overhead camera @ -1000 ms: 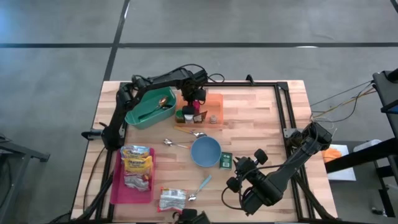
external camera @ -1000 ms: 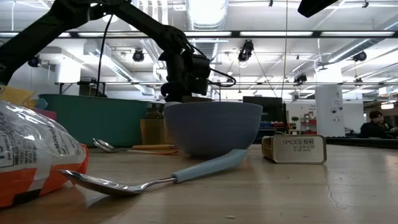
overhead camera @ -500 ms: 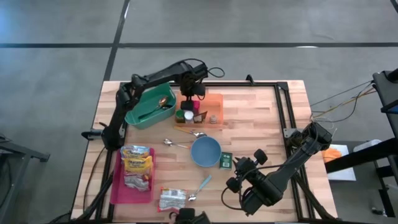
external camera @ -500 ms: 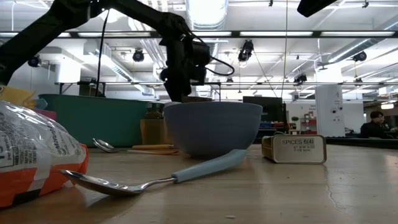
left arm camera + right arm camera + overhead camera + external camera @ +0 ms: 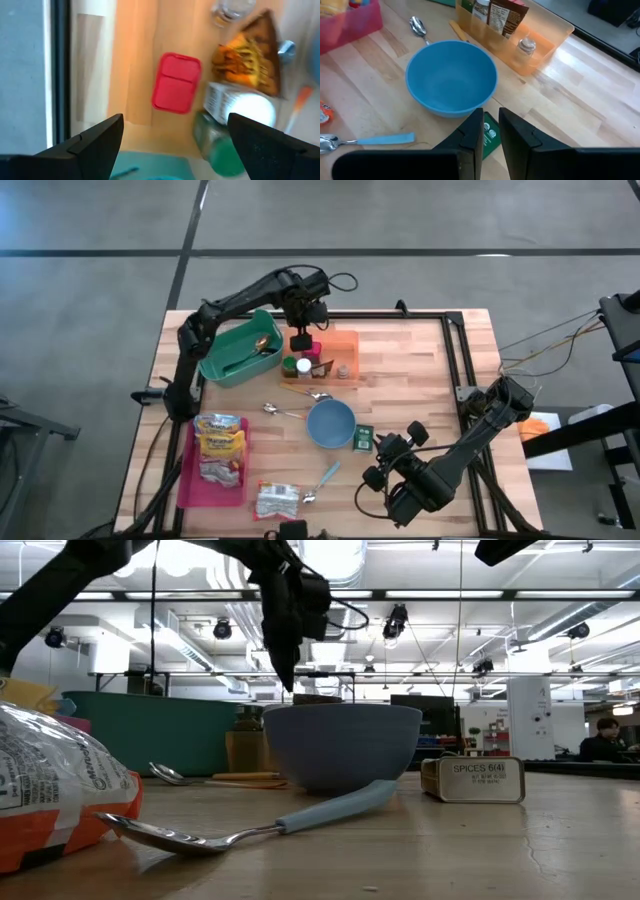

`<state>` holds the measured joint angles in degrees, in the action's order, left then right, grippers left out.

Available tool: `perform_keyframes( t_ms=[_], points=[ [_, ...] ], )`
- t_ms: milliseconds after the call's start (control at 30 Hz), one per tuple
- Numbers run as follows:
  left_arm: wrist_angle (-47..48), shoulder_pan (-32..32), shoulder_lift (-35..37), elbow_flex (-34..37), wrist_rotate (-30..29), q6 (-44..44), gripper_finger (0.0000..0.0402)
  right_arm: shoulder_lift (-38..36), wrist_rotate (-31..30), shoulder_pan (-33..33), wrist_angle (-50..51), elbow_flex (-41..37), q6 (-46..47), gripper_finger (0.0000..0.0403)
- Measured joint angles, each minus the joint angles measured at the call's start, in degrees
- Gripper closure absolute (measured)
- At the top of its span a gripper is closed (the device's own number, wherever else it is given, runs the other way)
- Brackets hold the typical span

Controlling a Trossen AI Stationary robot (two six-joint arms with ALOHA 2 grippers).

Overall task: Pick & Place Food Item
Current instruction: Put the blue spoon into the green bin

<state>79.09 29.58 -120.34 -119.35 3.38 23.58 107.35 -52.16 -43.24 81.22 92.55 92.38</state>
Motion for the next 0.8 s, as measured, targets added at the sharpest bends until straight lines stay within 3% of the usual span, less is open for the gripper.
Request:
perform_keyframes(
  t_ms=[200,500,800],
  points=[
    [5.2,-3.0,3.1,1.0,0.0,-0.1,0.0042,0.0,0.2,0.0,-0.7,0.0,-0.2,0.0347],
    [5.2,-8.7,6.0,4.3,0.2,0.4,0.0042,0.1,0.2,0.0,-1.0,0.0,-5.9,0.0347],
    [5.6,-12.0,6.1,6.6,0.2,-4.9,0.0042,0.1,-0.3,0.6,-1.1,0.0,-12.7,0.0347]
  ],
)
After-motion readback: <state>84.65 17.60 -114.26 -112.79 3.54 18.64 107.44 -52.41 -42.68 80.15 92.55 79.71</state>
